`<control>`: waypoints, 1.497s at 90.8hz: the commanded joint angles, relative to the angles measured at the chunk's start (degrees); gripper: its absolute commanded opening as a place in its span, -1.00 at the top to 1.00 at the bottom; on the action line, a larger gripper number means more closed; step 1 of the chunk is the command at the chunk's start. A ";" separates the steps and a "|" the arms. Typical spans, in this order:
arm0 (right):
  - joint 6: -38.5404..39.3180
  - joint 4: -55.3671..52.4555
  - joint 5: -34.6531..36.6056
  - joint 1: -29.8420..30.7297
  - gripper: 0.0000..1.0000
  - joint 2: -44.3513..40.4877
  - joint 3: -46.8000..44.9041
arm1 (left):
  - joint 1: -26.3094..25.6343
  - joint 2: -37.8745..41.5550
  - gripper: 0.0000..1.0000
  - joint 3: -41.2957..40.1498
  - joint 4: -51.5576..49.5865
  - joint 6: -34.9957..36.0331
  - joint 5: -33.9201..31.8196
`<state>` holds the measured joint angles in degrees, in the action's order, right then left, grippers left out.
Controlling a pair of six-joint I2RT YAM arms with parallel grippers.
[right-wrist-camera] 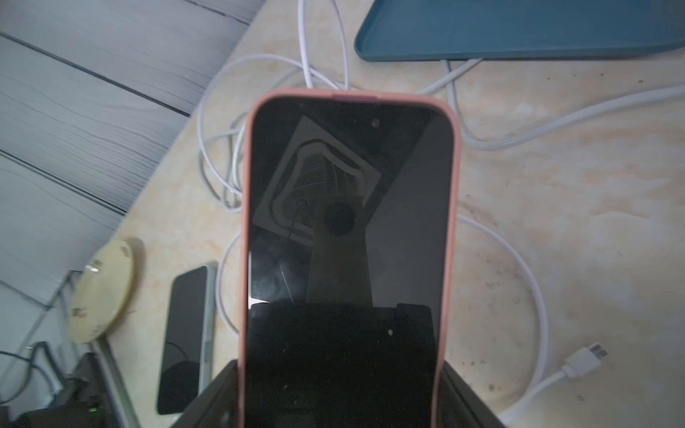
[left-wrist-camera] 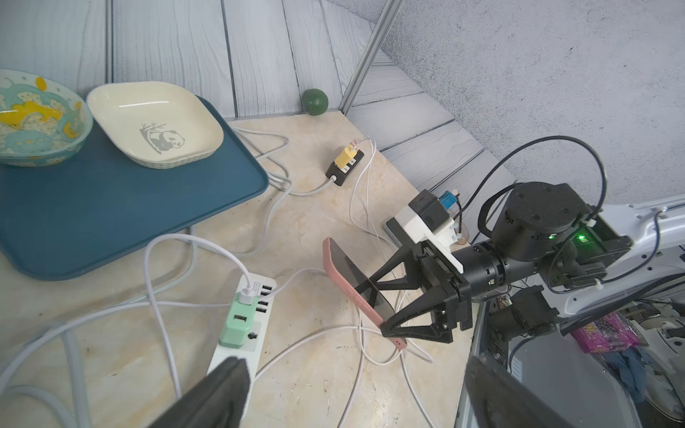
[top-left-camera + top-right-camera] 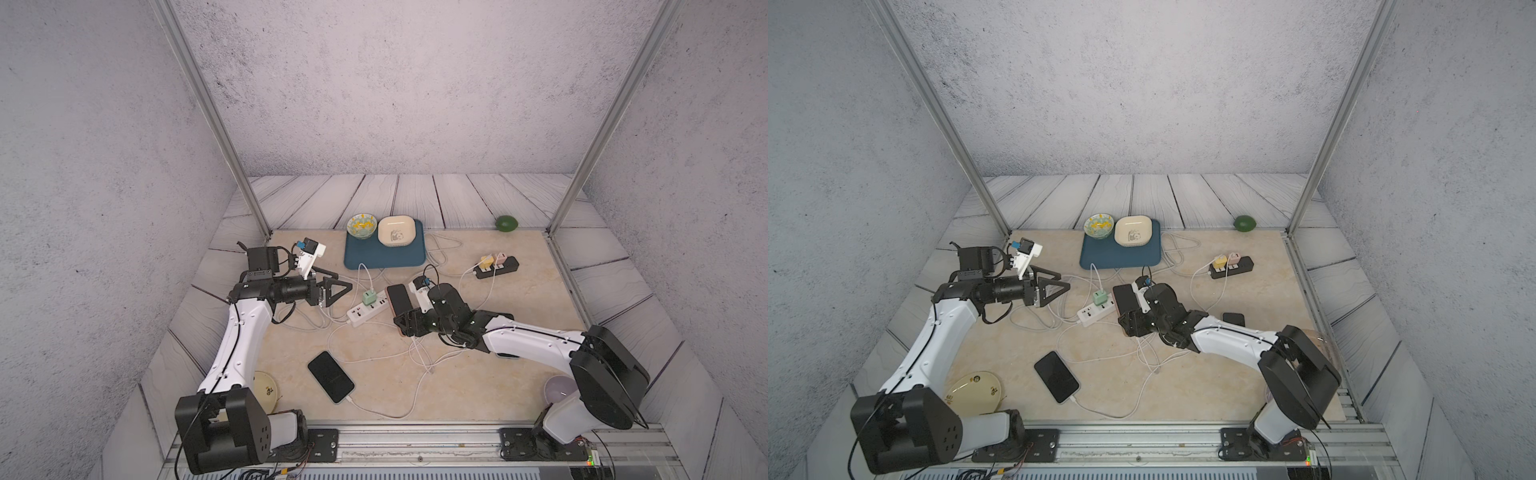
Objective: Unplug the charging cable from the phone
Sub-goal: Pick up the phone at the center of the board.
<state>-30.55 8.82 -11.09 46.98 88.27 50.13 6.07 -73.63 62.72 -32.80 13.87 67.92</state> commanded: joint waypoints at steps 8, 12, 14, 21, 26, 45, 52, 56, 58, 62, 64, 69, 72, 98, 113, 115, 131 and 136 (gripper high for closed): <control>-6.98 23.22 -11.88 -0.84 0.09 -3.20 -4.35 | -1.74 -0.61 -0.96 0.29 -1.25 -0.07 5.22; -8.12 27.23 -13.51 -0.94 0.09 -3.27 -5.40 | -2.28 -0.76 -0.96 0.33 -1.45 -0.12 6.11; -8.83 29.24 -14.11 -0.93 0.09 -3.23 -6.01 | -2.53 -0.78 -0.96 0.37 -1.58 -0.15 6.46; -11.55 35.92 -16.20 -0.93 0.09 -2.80 -7.50 | -3.69 -0.99 -0.96 0.42 -1.97 0.05 7.24; -13.57 40.37 -17.29 -0.93 0.10 -2.28 -8.39 | -4.43 -0.93 -0.96 0.40 -2.13 0.37 7.52; -18.95 54.23 -21.11 -0.68 0.11 1.39 -10.34 | -7.78 -1.35 -0.96 -0.02 -2.71 0.88 7.87; -20.24 58.45 -21.87 -0.49 0.11 2.75 -10.78 | -8.94 -2.09 -0.96 0.21 -2.71 0.33 8.53; -21.08 60.72 -22.14 -0.42 0.11 3.44 -11.00 | -9.50 -2.49 -0.96 0.32 -2.71 0.08 9.03; -21.47 61.65 -22.24 -0.36 0.11 3.78 -11.01 | -9.67 -2.66 -0.96 0.37 -2.71 -0.08 9.19; -22.11 63.32 -22.43 -0.18 0.11 4.54 -10.97 | -10.10 -3.02 -0.96 0.39 -2.61 -0.23 9.59; -22.30 63.86 -22.51 -0.10 0.11 4.87 -10.90 | -10.22 -3.15 -0.96 0.39 -2.62 -0.31 9.88; -22.65 65.07 -22.64 0.22 0.11 5.55 -10.72 | -10.56 -3.41 -0.96 0.34 -2.54 -0.40 10.59; -22.71 65.59 -22.66 0.43 0.11 5.88 -10.67 | -10.89 -3.45 -0.96 0.30 -2.45 -0.42 10.91; -22.54 66.52 -23.44 1.78 0.11 7.40 -9.44 | -12.99 -3.28 -0.96 -0.50 -1.37 -0.51 10.72; -22.28 66.85 -24.06 2.13 0.11 7.52 -9.13 | -13.56 -3.69 -0.96 -0.80 -0.97 -0.51 9.83; -22.28 66.90 -24.20 2.14 0.11 7.51 -9.14 | -13.61 -3.73 -0.96 -0.83 -0.91 -0.49 9.72; -22.43 68.64 -25.21 2.41 0.11 7.82 -8.88 | -14.22 -4.50 -0.96 -0.97 -0.87 -0.39 10.22; -22.72 69.12 -25.61 2.50 0.10 8.11 -8.67 | -14.44 -4.44 -0.96 -0.98 -1.20 0.29 10.34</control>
<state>-52.97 71.85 -34.98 49.06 96.14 39.20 -7.60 -77.67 62.46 -34.04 13.43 77.43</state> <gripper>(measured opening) 0.737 0.983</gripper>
